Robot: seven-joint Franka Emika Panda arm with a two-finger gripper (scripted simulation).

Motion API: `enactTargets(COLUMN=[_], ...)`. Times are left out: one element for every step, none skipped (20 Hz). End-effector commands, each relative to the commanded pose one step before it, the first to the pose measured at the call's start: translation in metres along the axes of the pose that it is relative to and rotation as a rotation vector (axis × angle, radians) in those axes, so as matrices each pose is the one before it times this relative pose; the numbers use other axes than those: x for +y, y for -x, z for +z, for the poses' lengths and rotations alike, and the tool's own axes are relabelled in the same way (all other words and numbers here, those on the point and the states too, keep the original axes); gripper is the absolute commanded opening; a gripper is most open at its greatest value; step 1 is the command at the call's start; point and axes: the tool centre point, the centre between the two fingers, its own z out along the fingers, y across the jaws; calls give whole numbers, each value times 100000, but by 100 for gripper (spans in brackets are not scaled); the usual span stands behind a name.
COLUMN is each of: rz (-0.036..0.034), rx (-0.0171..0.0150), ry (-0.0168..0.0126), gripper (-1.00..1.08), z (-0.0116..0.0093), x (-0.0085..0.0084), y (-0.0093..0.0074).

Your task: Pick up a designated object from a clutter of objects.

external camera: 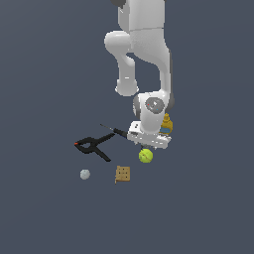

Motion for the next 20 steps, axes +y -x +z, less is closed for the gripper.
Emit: enactTargets(rz=[8, 0, 0, 0, 0, 0, 0, 0, 0, 0, 0, -54, 0, 0, 0, 0, 0, 0, 0, 0], rx=[111, 0, 0, 0, 0, 0, 0, 0, 0, 0, 0, 25, 0, 0, 0, 0, 0, 0, 0, 0], ry=[-55, 0, 0, 0, 0, 0, 0, 0, 0, 0, 0, -35, 0, 0, 0, 0, 0, 0, 0, 0], gripper=[100, -100, -100, -100, -100, -100, -100, -100, -100, -100, -100, -100, -100, -100, -100, -100, -100, -100, -100, -100], z=[237, 0, 0, 0, 0, 0, 0, 0, 0, 0, 0, -62, -23, -68, -113, -159, -205, -251, -298, -345], x=[-28, 0, 0, 0, 0, 0, 0, 0, 0, 0, 0, -38, 17, 50, 84, 118, 151, 185, 220, 254], y=[-46, 0, 0, 0, 0, 0, 0, 0, 0, 0, 0, 22, -8, -23, -38, -53, -68, -84, -99, -115])
